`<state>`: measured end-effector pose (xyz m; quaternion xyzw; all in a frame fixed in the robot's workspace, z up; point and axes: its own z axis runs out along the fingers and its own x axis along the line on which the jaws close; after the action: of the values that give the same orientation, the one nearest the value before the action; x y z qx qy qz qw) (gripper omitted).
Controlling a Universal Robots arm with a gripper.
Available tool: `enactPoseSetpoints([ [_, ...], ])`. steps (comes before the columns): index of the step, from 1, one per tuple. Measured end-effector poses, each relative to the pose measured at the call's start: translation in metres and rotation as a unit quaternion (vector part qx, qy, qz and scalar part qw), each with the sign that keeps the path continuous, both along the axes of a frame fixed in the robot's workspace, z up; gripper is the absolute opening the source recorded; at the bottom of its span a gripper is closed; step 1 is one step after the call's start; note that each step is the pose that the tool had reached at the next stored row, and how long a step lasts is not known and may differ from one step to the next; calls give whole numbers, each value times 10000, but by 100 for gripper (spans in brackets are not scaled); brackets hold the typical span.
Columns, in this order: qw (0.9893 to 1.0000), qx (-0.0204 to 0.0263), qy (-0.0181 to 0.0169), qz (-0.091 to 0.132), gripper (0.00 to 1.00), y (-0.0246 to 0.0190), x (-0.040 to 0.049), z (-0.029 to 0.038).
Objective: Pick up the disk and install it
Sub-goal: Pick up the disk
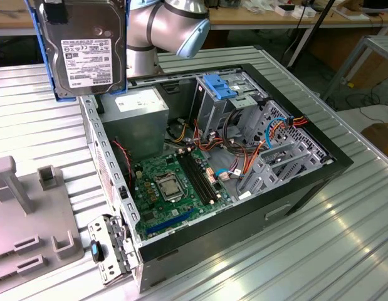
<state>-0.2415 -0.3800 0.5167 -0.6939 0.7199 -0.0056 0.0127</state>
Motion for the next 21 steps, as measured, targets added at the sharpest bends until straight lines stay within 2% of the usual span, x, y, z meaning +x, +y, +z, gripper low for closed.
enactPoseSetpoints([
  [2, 10000, 0, 0, 0, 37, 0, 100, -1],
  [13, 10000, 0, 0, 0, 37, 0, 428, -7],
  [14, 10000, 0, 0, -1, 37, 0, 478, -7],
  [21, 10000, -2, 0, -6, 37, -6, 660, -10],
])
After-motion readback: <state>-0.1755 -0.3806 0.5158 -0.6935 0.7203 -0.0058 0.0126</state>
